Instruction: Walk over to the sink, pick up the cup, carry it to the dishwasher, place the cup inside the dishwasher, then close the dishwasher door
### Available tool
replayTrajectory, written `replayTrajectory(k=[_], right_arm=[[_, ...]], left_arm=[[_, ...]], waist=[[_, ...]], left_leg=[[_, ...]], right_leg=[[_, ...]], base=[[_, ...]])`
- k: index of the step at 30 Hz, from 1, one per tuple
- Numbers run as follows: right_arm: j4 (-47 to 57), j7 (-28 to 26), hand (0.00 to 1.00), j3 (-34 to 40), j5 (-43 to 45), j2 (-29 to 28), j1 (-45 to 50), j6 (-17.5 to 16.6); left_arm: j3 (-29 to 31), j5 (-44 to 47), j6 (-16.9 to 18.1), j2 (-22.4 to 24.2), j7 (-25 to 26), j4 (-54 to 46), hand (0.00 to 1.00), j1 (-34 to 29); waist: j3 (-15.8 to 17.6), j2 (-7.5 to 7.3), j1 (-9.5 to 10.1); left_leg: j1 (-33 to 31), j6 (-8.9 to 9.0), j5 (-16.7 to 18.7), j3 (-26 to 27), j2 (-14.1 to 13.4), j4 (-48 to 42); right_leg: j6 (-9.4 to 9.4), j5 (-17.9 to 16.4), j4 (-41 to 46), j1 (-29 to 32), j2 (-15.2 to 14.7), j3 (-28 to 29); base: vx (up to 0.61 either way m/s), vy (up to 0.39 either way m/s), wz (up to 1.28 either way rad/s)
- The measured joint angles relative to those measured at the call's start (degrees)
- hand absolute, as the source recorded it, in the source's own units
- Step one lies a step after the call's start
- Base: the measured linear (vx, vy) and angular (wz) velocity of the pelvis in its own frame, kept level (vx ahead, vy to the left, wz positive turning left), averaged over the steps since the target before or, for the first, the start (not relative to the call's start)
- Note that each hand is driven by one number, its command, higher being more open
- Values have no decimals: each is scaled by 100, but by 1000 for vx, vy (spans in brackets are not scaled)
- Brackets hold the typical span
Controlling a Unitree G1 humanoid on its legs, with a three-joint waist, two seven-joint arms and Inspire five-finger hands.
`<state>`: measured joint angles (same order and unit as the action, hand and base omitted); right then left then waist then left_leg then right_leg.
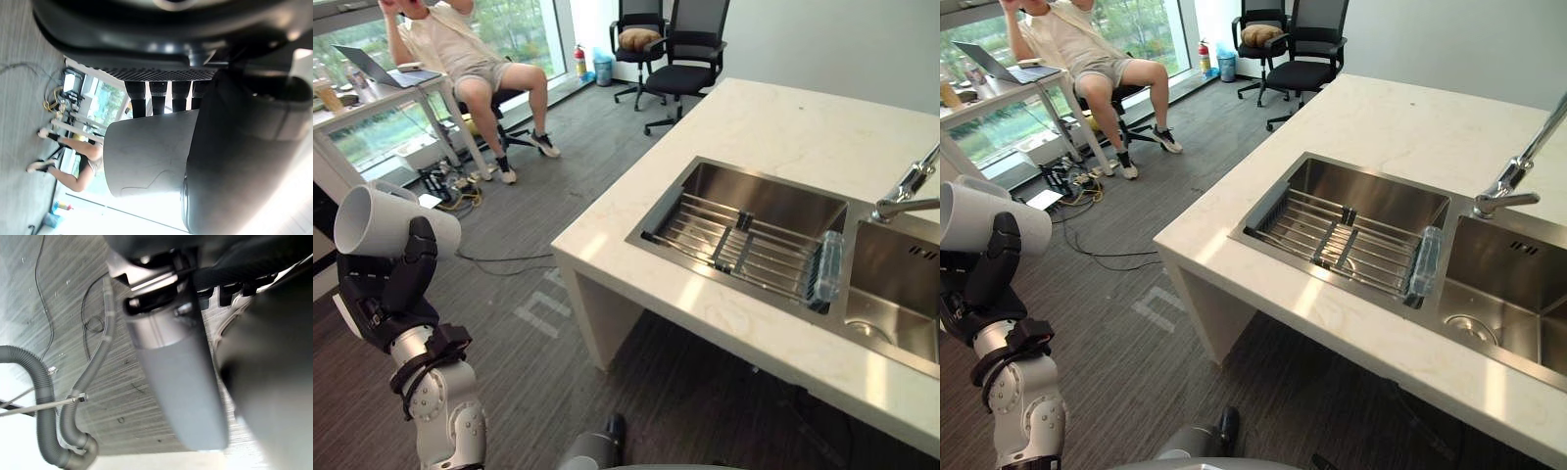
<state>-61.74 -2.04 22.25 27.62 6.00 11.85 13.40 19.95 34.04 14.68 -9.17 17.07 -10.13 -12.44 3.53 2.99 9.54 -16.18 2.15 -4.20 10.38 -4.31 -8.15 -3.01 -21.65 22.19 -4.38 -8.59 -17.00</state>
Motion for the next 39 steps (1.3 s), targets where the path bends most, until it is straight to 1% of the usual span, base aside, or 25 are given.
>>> replayTrajectory(k=[3, 5, 7, 8, 9, 10, 11, 12, 13, 14, 15, 17, 18, 19, 21, 22, 24, 25, 26, 27, 28, 29, 31, 35, 39], right_arm=[[4, -11, 100, 122, -2, 26, -68, 115], [3, -14, 100, 231, -30, 68, -90, 213], [12, -11, 100, 283, -164, 80, -1, 142], [27, -5, 100, 413, -215, 99, 71, 81], [86, -5, 100, 539, -215, 147, 186, 28], [159, -2, 100, 585, -203, 210, 241, 4], [111, -38, 100, 787, -173, 250, 246, -16], [-58, -133, 100, 1007, -124, 136, 138, -25], [-62, -192, 100, 1137, -81, -33, 136, -32], [-191, -210, 100, 1200, -76, -76, 137, -126], [-281, -223, 100, 1194, -93, 1, 90, -125], [-347, -256, 100, 1098, -94, 136, 99, -164], [-484, -263, 100, 1092, -106, 267, 44, -165], [-607, -261, 100, 1089, -182, 389, -53, -159], [-748, -253, 100, 1057, -294, 424, -205, -158], [-758, -154, 100, 936, -402, 385, -258, -113], [-762, -43, 100, 1068, -351, 407, -251, -102], [-759, 24, 100, 1229, -195, 341, -264, -90], [-749, 37, 100, 1334, -106, 309, -223, -54], [-693, -26, 100, 1492, 139, 163, -211, 54], [-601, -117, 100, 1498, 296, 17, -206, 126], [-603, -142, 100, 1497, 369, -51, -210, 117], [-640, -219, 100, 1440, 410, -256, -226, 64], [-664, -160, 100, 1227, 373, -173, -179, 57], [-612, -202, 100, 676, 379, -89, -216, 62]], left_arm=[[209, -37, -60, -185, -355, 14, 0, -2], [577, -38, -61, -185, -535, 13, 0, -3], [772, -36, -60, -183, -771, 4, 0, -2], [775, -37, -57, -173, -955, -40, 0, -2], [749, -39, -55, -131, -1210, -99, 0, 1], [689, -40, -26, -106, -1326, -94, 0, 17], [590, -42, -15, -44, -1513, -26, 0, 110], [597, -68, -71, 101, -1623, 6, 0, 333], [594, -131, -80, 87, -1659, -14, 0, 538], [476, -232, -65, 131, -1755, 56, 0, 719], [448, -388, -115, 120, -1767, 83, 0, 632], [362, -611, -333, 133, -1756, 81, 0, 581], [204, -753, -476, 133, -1755, 37, 0, 554], [103, -845, -612, 135, -1756, -74, 0, 477], [-52, -882, -780, 136, -1779, -213, 0, 373], [-255, -946, -866, 137, -1880, -282, 0, 215], [-542, -931, -951, 131, -2001, -280, 0, 61], [-796, -920, -1018, 134, -2025, -163, 0, 90], [-974, -885, -1019, 146, -2047, -18, 0, 117], [-1224, -776, -1021, 178, -2082, 299, 0, 130], [-1387, -733, -1027, 210, -2112, 578, 0, 137], [-1492, -713, -1028, 190, -2131, 672, 0, 133], [-1795, -708, -1021, 108, -2157, 713, 0, 47], [-2090, -752, -848, 233, -2152, 781, 0, -172], [-2466, -1133, -690, 215, -1961, 781, 0, 16]], waist=[[-5, 37, 70], [6, -10, 72], [-68, -15, 58], [-105, -24, 55], [-226, 40, 47], [-211, 41, 43], [-224, 114, -138], [-376, -94, -382], [-338, -347, -415], [-231, -316, -488], [-233, -324, -472], [-289, -244, -471], [-337, -89, -467], [-347, 29, -476], [-353, 45, -477], [-340, 47, -454], [-353, 96, -446], [-268, 47, -543], [-230, 80, -595], [-194, 115, -684], [-177, 128, -768], [-154, 79, -780], [-49, -271, -680], [-90, -253, -588], [-128, -245, -781]], left_leg=[[-314, -119, 46, 246, -208, -493], [-154, -257, 157, 568, -561, -1014], [165, -450, 277, 963, -1030, -1466], [377, -539, 317, 1242, -1383, -1783], [472, -879, 109, 1586, -1693, -2001], [421, -1024, -4, 1804, -1613, -2044], [249, -1601, -162, 2045, -1305, -1733], [186, -1546, -880, 1633, -654, -505], [234, -1781, -839, 1817, -433, -368], [392, -1549, -252, 2306, -922, -1173], [674, -1175, -62, 2520, -1284, -1517], [1063, -724, -285, 2432, -1501, -1453], [1334, -473, -725, 2216, -1429, -1063], [1531, -270, -672, 2152, -1289, -674], [1676, -15, -341, 2146, -1140, -352], [1820, 351, 49, 2033, -1038, -103], [2247, 555, 221, 1848, -689, 739], [2291, 527, 325, 1590, -504, 932], [2261, 468, 361, 1359, -471, 963], [2162, 423, 386, 986, -577, 926], [2028, 396, 402, 581, -630, 872], [2003, 382, 412, 405, -602, 861], [2058, 356, 472, 191, -265, 862], [2024, 418, 668, 273, -279, 703], [2111, 494, 720, 410, -437, 691]], right_leg=[[58, 217, -4, 182, -73, -645], [40, 312, -5, 183, -246, -1090], [28, 319, 162, 178, -547, -1565], [28, 318, 396, 192, -855, -1885], [33, 315, 803, 257, -1200, -2221], [88, 291, 1159, 335, -1396, -2340], [138, 73, 1432, 579, -1438, -2367], [435, 114, 853, 901, -996, -2500], [635, 555, 356, 975, -1049, -2681], [509, 612, 392, 723, -1199, -3131], [436, 661, 327, 579, -1323, -3320], [252, 871, 146, 460, -1460, -3568], [154, 1062, -10, 398, -1436, -3649], [91, 1213, -117, 358, -1401, -3679], [-16, 1520, -306, 281, -1399, -3755], [-119, 1784, -493, 102, -1392, -3844], [-97, 1943, -435, 48, -1470, -3499], [123, 2076, 28, 139, -1716, -2939], [201, 2034, 341, 316, -1769, -2473], [15, 1528, 378, 569, -1286, -1187], [-84, 1234, 94, 646, -700, -297], [-92, 1253, -116, 645, -509, -77], [-145, 1704, -638, 728, -434, 70], [-352, 1688, -1289, 350, -368, 108], [-396, 1754, -1687, 155, -178, 160]], base=[[-288, -110, 122], [-155, -9, 118], [-84, 91, 124], [-58, 194, 151], [-34, 256, 157], [-75, 245, 191], [-119, 148, 245], [-182, 43, 270], [-201, -86, 278], [-184, -51, 200], [-146, 3, 160], [-83, 205, 98], [-67, 358, 88], [-36, 343, 57], [8, 329, 34], [42, 383, 35], [80, 481, 66], [85, 450, 113], [71, 335, 152], [75, 172, 167], [60, 112, 163], [58, 69, 144], [50, 22, 77], [114, -14, -8], [41, -74, -24]])
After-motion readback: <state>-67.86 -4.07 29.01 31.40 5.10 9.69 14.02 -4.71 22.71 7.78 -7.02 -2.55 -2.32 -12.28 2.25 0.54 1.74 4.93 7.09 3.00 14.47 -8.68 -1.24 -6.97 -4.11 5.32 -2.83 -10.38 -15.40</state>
